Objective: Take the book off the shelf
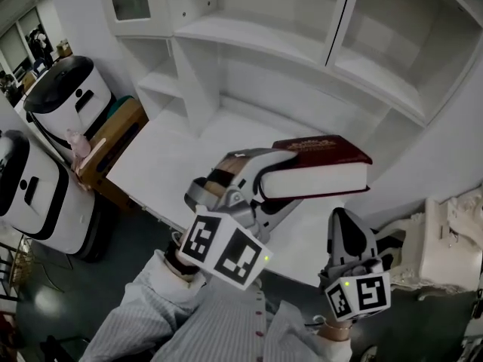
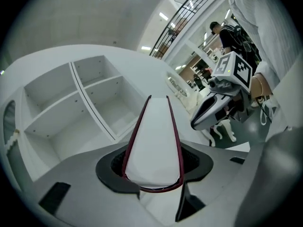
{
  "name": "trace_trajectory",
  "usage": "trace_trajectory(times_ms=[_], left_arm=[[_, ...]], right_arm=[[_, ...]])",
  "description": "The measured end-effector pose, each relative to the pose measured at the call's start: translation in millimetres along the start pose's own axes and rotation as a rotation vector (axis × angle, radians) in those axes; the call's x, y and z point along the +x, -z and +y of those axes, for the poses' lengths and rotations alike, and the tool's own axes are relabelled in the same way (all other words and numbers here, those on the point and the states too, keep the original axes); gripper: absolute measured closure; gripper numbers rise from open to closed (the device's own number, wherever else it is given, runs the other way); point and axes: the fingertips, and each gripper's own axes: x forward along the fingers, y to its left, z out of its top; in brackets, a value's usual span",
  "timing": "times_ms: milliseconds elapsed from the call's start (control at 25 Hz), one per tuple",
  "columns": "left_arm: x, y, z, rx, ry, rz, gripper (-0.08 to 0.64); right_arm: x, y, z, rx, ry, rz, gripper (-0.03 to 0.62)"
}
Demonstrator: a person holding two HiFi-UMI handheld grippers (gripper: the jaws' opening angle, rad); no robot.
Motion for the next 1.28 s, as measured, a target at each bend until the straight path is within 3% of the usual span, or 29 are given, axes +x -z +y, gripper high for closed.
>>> trace_trajectory(times_ms=[440, 960, 1280], left_arm=[[22.1, 54.6, -39.5, -0.249, 0.087, 0.036, 0.333], [63.7, 105.0, -62.0, -0.403, 0.151, 0.087, 0.333], [81.1, 115.1, -72.7, -0.434, 0.193, 0.087, 0.333]], right_arm=[[23.1, 23.1, -1.3, 0.003, -0.040, 0.067, 0.575], [54.6, 35.1, -19.9, 0.024, -0.063, 0.105, 0.575], [65.4, 32.3, -30.3, 0.018, -0.047, 0.100, 0.575]])
